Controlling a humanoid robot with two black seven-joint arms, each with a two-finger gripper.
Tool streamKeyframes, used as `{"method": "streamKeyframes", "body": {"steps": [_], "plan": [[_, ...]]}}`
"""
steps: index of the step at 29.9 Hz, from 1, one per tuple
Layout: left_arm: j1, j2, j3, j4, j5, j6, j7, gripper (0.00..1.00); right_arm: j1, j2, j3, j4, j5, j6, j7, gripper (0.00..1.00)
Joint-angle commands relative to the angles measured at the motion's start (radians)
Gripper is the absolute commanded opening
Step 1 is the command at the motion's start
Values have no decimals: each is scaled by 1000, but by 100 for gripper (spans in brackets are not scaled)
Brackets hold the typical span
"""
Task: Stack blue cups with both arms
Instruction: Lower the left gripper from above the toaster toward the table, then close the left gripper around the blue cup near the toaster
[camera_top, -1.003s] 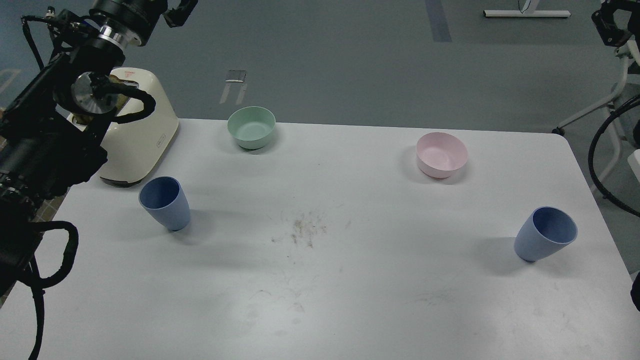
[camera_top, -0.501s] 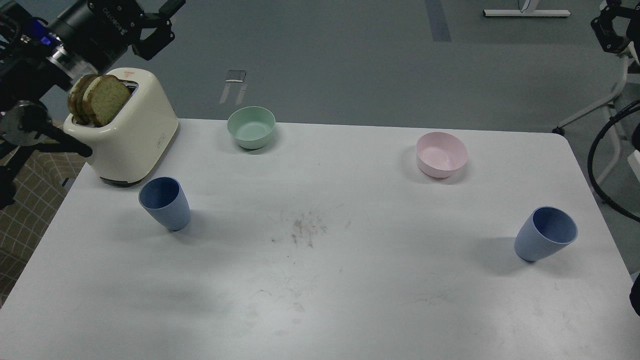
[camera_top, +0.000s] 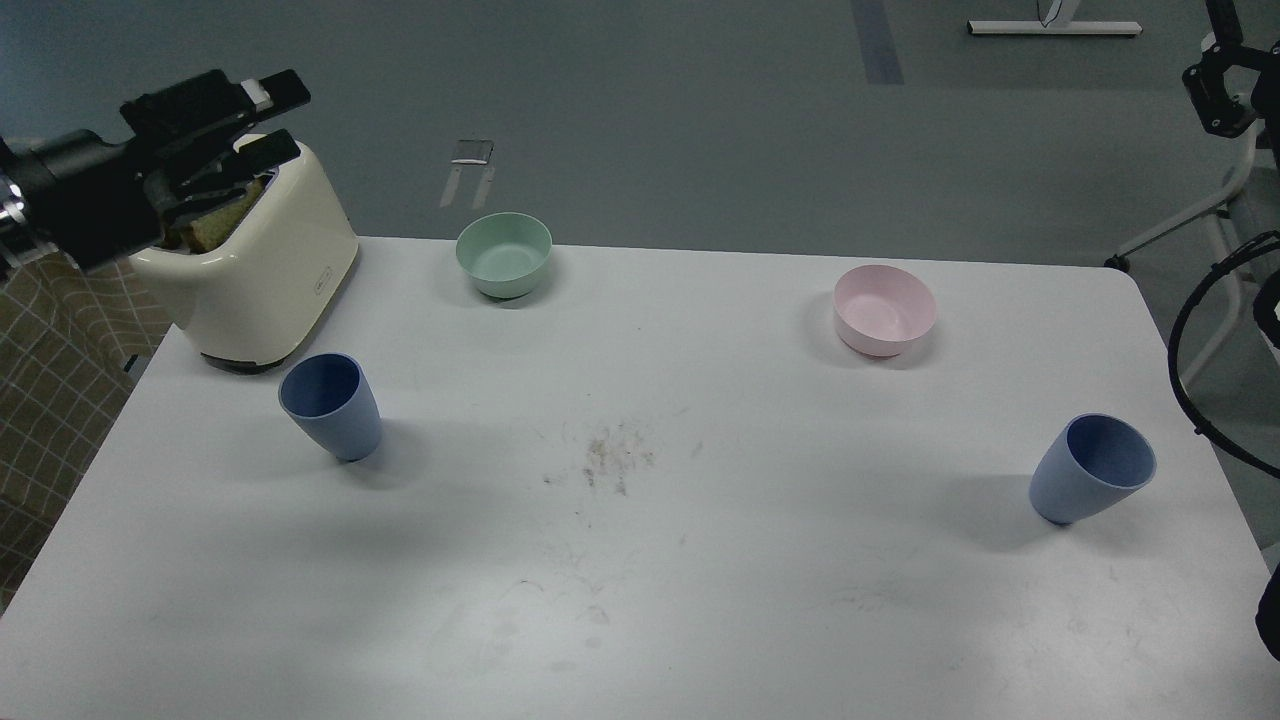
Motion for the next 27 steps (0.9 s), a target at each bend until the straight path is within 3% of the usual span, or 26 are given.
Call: {"method": "streamKeyframes", "body": {"steps": [1,6,9,11,20,24,27], "plan": [[19,27,35,0,268,11,0,86,-14,-2,0,-2,3,0,21,100],[51,35,115,8,478,83,0,85,-26,0,0,1,21,0,35,100],[54,26,173,24,607,149,0,77,-42,2,0,2,32,0,35,100],[54,21,192,38,638,166,0,77,-45,2,0,1,32,0,35,100],[62,-60,242,162,680,172,0,77,-46,-2,0,1,54,0,38,100],[62,-108,242,225,680,174,0,70,-46,-2,2,1,54,0,38,100],[64,-123,244,230,678,174,0,69,-46,-2,2,1,54,0,38,100]]}}
